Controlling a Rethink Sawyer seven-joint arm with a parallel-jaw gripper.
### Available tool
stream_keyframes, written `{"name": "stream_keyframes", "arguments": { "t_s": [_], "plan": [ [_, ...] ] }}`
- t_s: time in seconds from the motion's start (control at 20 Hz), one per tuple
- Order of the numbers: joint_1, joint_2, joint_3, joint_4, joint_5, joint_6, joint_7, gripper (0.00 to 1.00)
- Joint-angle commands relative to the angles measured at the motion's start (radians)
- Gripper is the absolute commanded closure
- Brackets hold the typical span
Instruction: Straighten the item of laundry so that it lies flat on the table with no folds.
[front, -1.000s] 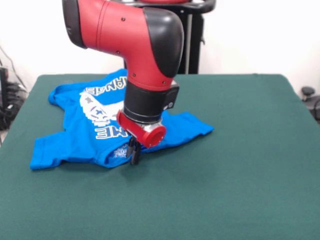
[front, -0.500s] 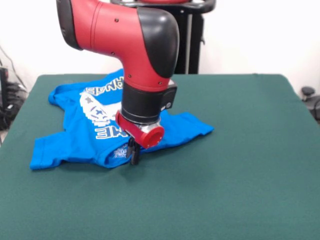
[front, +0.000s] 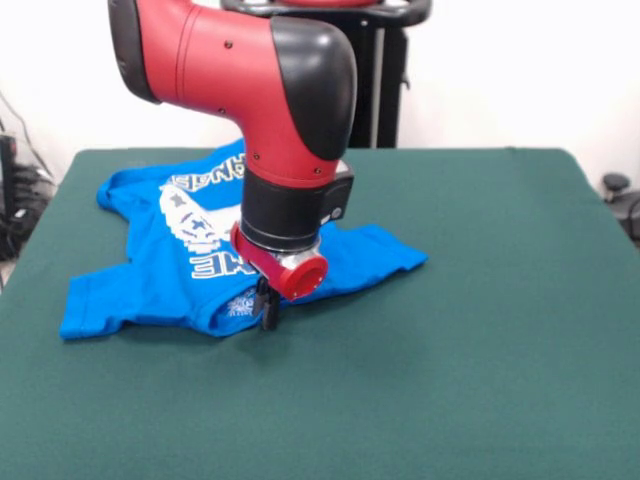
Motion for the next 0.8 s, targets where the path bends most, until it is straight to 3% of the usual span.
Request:
{"name": "stream_keyframes", "arguments": {
  "t_s": [0.05,0.8],
  "plan": [
    [0.032,0.065,0.069,-0.101,0.046,0.028,0.073,1.0],
    [0.037,-0.034,0.066,-0.09,0.037,0.118,0.048,1.0]
  ]
}}
